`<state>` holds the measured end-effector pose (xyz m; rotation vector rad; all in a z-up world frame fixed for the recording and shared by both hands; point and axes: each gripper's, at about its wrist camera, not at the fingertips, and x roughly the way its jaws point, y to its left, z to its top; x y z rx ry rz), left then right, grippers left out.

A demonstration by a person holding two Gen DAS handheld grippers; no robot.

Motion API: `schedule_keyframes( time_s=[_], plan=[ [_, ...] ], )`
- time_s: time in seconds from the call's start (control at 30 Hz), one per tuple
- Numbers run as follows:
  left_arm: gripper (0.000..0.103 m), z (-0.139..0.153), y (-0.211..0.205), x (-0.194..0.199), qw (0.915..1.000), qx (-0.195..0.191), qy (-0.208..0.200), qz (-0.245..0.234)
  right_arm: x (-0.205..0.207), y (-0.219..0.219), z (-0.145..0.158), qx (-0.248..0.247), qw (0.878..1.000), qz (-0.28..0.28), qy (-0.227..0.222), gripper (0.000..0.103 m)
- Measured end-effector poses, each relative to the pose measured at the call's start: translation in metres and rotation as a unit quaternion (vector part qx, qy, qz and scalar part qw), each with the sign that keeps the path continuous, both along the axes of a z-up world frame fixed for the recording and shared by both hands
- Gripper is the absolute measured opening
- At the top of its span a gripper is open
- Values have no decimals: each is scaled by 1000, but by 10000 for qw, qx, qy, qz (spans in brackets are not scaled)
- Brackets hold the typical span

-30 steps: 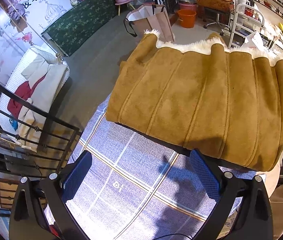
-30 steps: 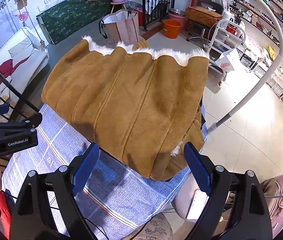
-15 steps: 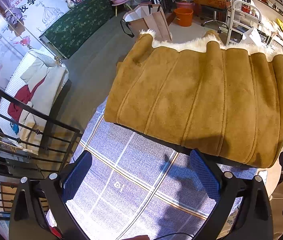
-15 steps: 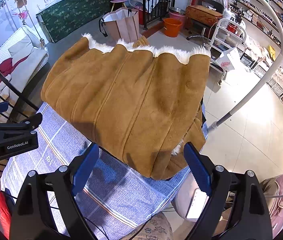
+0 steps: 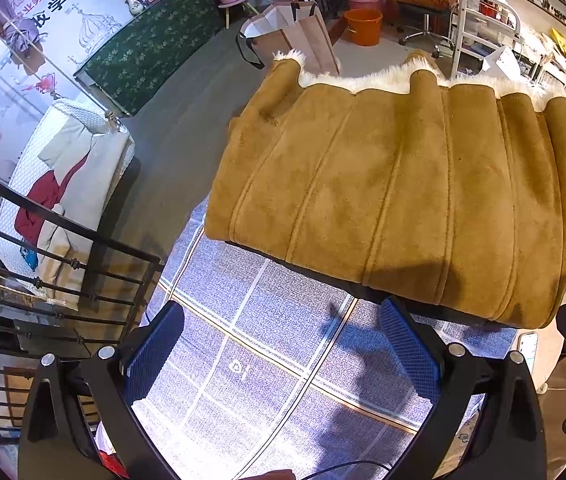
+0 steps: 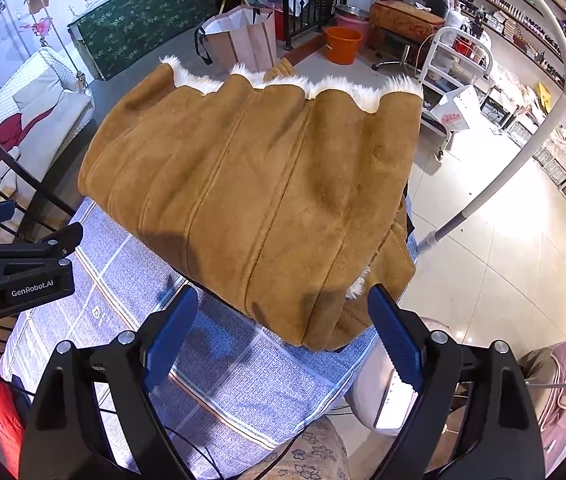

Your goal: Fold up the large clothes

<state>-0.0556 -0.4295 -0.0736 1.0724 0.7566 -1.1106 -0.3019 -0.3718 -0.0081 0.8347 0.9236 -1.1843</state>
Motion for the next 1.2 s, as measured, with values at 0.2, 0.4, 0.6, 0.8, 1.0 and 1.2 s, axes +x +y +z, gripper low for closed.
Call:
schedule_keyframes(
  time_s=[0.2,0.4,0.6,0.8,1.0,1.2],
  plan=[
    [97,-2,2,-1,10000,11,0,1,2,0,-1,9,10000,27,-8,86],
    [97,-2,2,-1,10000,10,2,-2,3,0,-2,14,10000,55,-33,86],
    [97,-2,2,-1,10000,14,0,-4,4,0,-1,-11,10000,58,-36,86],
    [97,-2,3,-1,10000,8,-3,-2,4,-2,0,-25,10000,66,-37,86],
    [97,-1,4,-1,10000,6,-10,-1,5,-2,2,-39,9999,91,-39,86],
    [97,-2,4,-1,10000,7,-10,-8,6,-3,2,-41,9999,93,-40,86]
  ],
)
